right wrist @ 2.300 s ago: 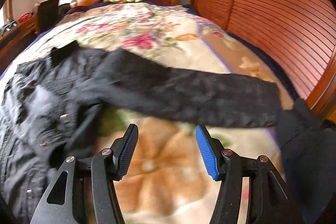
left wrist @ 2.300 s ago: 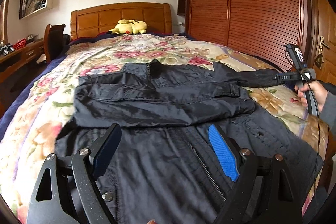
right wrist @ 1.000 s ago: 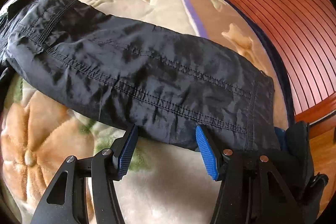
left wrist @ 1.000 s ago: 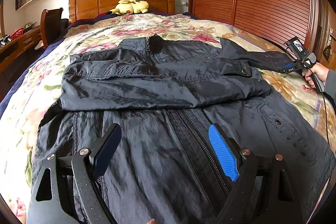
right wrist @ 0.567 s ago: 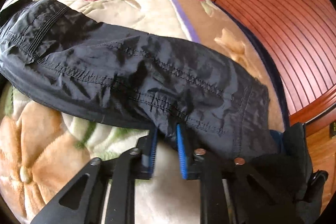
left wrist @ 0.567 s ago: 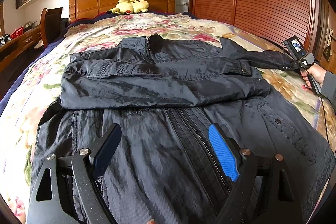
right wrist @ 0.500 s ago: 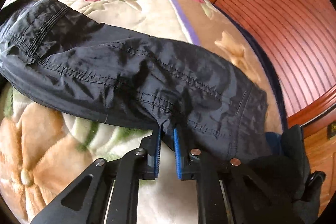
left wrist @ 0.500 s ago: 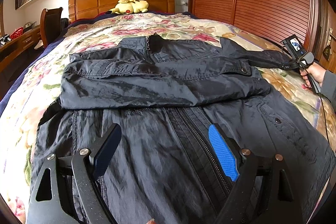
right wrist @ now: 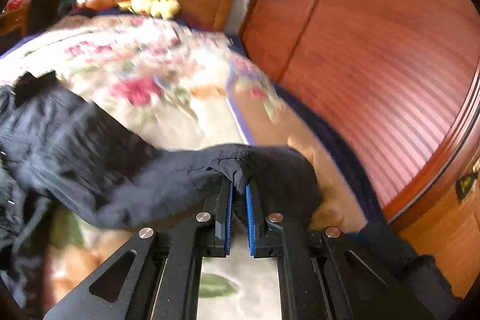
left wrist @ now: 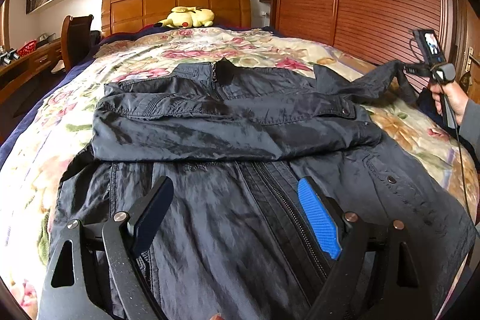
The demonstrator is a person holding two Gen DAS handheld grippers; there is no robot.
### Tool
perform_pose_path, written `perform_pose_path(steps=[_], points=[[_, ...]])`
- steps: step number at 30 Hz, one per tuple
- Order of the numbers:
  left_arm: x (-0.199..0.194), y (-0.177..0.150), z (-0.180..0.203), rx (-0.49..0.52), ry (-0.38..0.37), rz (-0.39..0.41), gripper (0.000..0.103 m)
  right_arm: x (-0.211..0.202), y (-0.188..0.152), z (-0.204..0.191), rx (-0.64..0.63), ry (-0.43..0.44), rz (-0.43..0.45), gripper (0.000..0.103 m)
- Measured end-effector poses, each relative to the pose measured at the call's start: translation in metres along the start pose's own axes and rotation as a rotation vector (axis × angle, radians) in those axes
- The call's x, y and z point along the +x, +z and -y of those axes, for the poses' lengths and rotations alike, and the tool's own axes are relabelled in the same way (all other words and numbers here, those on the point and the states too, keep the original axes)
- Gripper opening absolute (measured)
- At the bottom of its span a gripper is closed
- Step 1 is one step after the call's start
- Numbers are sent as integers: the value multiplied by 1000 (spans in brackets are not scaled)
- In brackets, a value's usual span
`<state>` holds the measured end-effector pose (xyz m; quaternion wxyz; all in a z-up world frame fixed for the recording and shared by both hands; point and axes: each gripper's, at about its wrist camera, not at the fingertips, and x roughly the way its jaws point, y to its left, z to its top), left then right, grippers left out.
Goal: Fold large clothes
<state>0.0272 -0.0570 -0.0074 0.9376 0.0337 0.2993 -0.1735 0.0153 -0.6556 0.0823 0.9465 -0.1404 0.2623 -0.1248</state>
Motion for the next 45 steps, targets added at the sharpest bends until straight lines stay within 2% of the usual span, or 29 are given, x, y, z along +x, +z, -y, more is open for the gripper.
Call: perform_pose_path(steps=[5, 12, 20, 26, 34, 41, 43, 45], points=[[-12, 0, -5, -1, -12, 25, 86, -44, 20, -35, -30, 60, 72, 7], [-37, 1, -13, 30, 9, 67, 86, -110, 44, -112, -90, 170, 183, 7], [-53, -4, -48, -9, 37, 59, 86, -152, 64, -197, -129, 335, 247, 7], [-64, -10, -72, -46, 55, 59, 86, -165, 47, -243, -196, 438, 209, 7], [-70, -12, -83, -63, 64, 71, 86, -153, 12, -263, -130, 537, 63, 7], [-67, -12, -83, -56, 71, 64, 86, -147, 11, -262, -154, 573, -32, 8], [-66, -12, -82, -51, 73, 62, 86, -138, 11, -269, -164, 591, -88, 18], [-65, -12, -80, -49, 74, 59, 86, -127, 7, -270, -164, 594, -133, 22]])
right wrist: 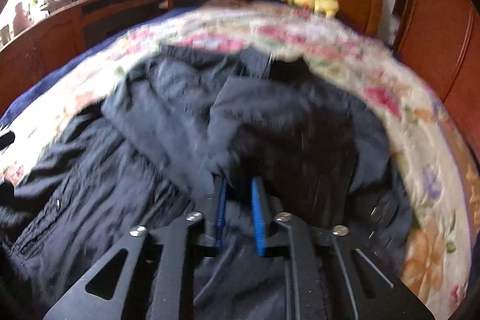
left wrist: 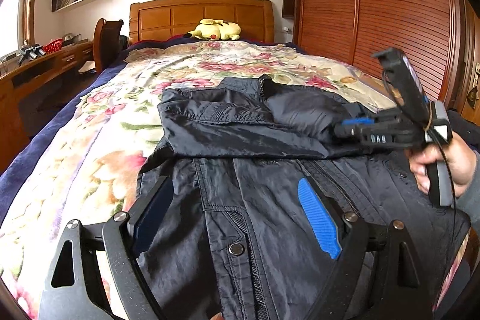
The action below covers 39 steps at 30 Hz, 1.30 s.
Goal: Fold large clothes
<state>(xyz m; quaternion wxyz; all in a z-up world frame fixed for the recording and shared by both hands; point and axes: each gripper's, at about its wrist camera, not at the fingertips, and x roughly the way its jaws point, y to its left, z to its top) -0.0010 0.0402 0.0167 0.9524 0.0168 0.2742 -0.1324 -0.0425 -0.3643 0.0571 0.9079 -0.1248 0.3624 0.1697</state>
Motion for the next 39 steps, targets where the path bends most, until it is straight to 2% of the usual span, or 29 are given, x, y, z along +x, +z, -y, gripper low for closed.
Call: perform_pose_path(steps=[2, 4, 5, 8, 12, 15, 21, 24, 30, 32, 34, 36, 39], points=[[1, 0, 0, 2, 2, -3, 86, 7, -4, 3, 8, 4, -22, 31], [1, 0, 0, 1, 1, -4, 86, 7, -8, 4, 17, 9, -37, 52], [1, 0, 0, 1, 1, -4, 86, 6, -9, 6, 22, 4, -41, 54], [1, -1, 0, 1, 2, -6, 86, -3, -9, 17, 42, -8, -4, 55], [4, -1, 0, 3, 3, -9, 86, -21, 1, 42, 117, -41, 86, 55], [5, -1, 2, 9, 5, -11, 86, -22, 10, 63, 183, -49, 104, 55], [9, -3, 5, 21, 6, -21, 86, 19, 15, 82, 250, -45, 27, 55], [10, -3, 5, 19, 3, -28, 86, 43, 15, 91, 284, 18, -23, 55], [16, -5, 3, 12, -6, -53, 86, 63, 20, 89, 268, 23, -79, 55], [17, -5, 4, 16, -5, -58, 86, 64, 23, 86, 239, 28, -83, 49], [18, -5, 5, 21, -2, -60, 86, 64, 28, 79, 191, 46, -86, 25], [17, -5, 6, 23, -1, -58, 86, 58, 32, 73, 146, 10, -77, 4], [15, -4, 4, 16, 0, -47, 86, 44, 42, 67, 113, 23, -20, 4]])
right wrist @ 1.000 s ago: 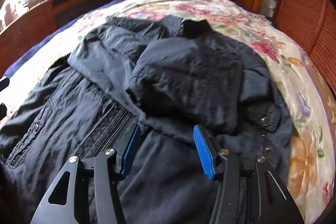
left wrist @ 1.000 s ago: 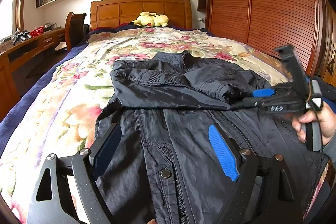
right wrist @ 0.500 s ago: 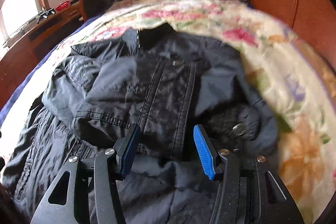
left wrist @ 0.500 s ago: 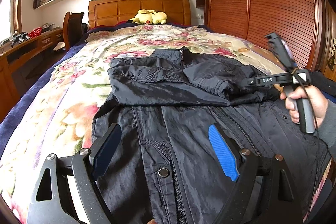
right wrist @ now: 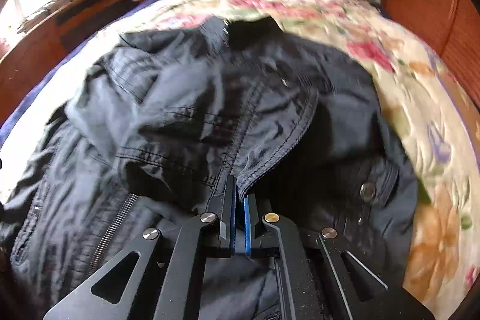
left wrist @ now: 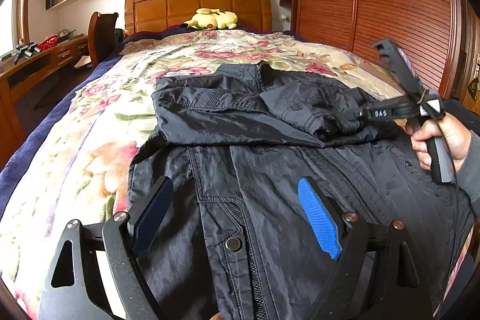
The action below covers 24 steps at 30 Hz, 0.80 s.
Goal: Fold large clothes
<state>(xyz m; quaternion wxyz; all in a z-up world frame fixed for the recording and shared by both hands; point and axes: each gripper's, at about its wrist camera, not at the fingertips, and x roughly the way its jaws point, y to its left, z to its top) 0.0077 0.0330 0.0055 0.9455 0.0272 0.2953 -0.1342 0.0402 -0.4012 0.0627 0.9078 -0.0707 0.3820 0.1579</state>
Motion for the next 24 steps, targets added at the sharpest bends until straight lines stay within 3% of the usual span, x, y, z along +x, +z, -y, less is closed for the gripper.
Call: perform_pose_path(steps=[7, 13, 20, 24], points=[[-17, 6, -16, -33, 32, 58, 86, -40, 29, -31, -56, 22, 143, 3], [-24, 7, -46, -94, 67, 70, 86, -63, 25, -84, -153, 64, 236, 3], [-26, 6, -67, -146, 79, 73, 86, -60, 5, -133, -261, 172, 219, 3], [-24, 7, -69, -155, 70, 72, 86, -49, -8, -145, -297, 165, 179, 3]])
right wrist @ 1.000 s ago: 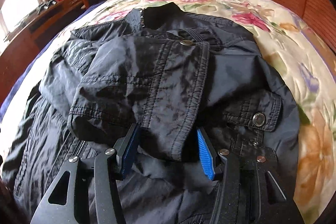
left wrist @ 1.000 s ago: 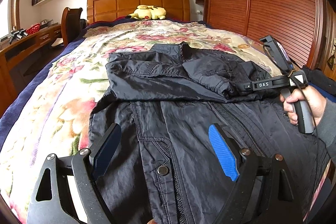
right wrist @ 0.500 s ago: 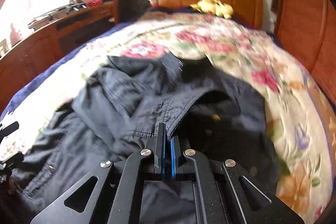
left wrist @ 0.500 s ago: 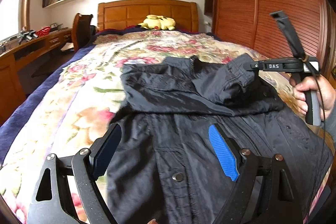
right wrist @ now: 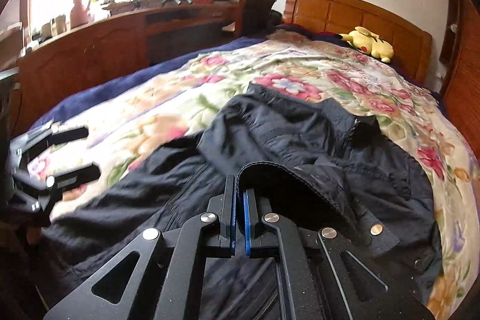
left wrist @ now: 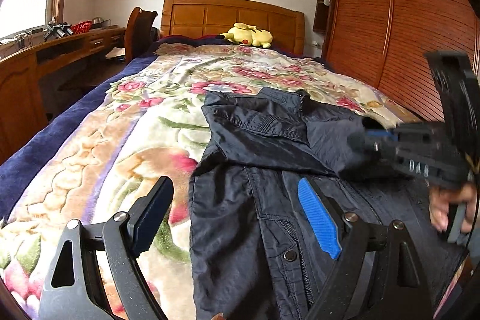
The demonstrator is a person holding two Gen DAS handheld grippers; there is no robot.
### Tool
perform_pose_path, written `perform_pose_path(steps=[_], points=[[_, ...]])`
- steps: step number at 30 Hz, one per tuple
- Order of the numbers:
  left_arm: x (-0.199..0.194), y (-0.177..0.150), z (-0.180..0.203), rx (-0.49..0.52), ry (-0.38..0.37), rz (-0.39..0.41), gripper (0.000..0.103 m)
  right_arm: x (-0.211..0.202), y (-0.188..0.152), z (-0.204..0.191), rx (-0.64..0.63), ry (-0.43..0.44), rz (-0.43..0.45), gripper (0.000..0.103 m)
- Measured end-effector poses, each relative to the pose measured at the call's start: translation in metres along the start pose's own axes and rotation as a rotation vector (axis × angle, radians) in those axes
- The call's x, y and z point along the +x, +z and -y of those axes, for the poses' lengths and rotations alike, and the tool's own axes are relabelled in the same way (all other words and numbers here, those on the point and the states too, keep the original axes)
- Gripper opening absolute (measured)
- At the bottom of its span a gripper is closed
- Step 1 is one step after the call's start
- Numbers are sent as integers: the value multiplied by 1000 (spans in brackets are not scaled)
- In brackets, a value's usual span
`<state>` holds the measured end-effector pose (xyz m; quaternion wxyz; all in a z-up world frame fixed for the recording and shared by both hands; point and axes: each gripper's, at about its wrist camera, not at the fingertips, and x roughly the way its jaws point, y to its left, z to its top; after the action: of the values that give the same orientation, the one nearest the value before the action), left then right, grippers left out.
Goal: Fold large clothes
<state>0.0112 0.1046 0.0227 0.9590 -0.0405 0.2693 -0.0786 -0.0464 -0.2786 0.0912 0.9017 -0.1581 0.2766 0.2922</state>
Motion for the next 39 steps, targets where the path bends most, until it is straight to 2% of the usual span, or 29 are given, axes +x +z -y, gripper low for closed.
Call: perform_pose_path(steps=[5, 8, 10, 13, 17, 21, 26, 29, 33, 39], points=[[1, 0, 2, 10, 0, -1, 86, 11, -17, -11, 10, -3, -85, 5], [1, 0, 3, 14, 6, 1, 86, 15, -30, -12, 23, -6, -130, 20], [2, -1, 4, 18, 10, 0, 86, 13, -38, -11, 40, -6, -147, 36], [2, -1, 6, 22, 10, -1, 86, 2, -40, -9, 69, 11, -146, 46], [2, -2, 10, 37, 3, -3, 86, -23, -47, -2, 88, -4, -118, 47], [3, -4, 19, 62, -14, -11, 86, -40, -57, 12, 114, -92, -80, 47], [1, -3, 40, 104, -34, -4, 86, -40, -70, 37, 188, -197, -81, 47], [2, -4, 53, 127, -47, -5, 86, -34, -70, 49, 225, -236, -49, 47], [11, -4, 67, 118, -83, -28, 86, -20, -69, 57, 295, -216, -26, 47], [26, -9, 93, 175, -78, -60, 86, -18, -79, 58, 294, -186, -8, 47]])
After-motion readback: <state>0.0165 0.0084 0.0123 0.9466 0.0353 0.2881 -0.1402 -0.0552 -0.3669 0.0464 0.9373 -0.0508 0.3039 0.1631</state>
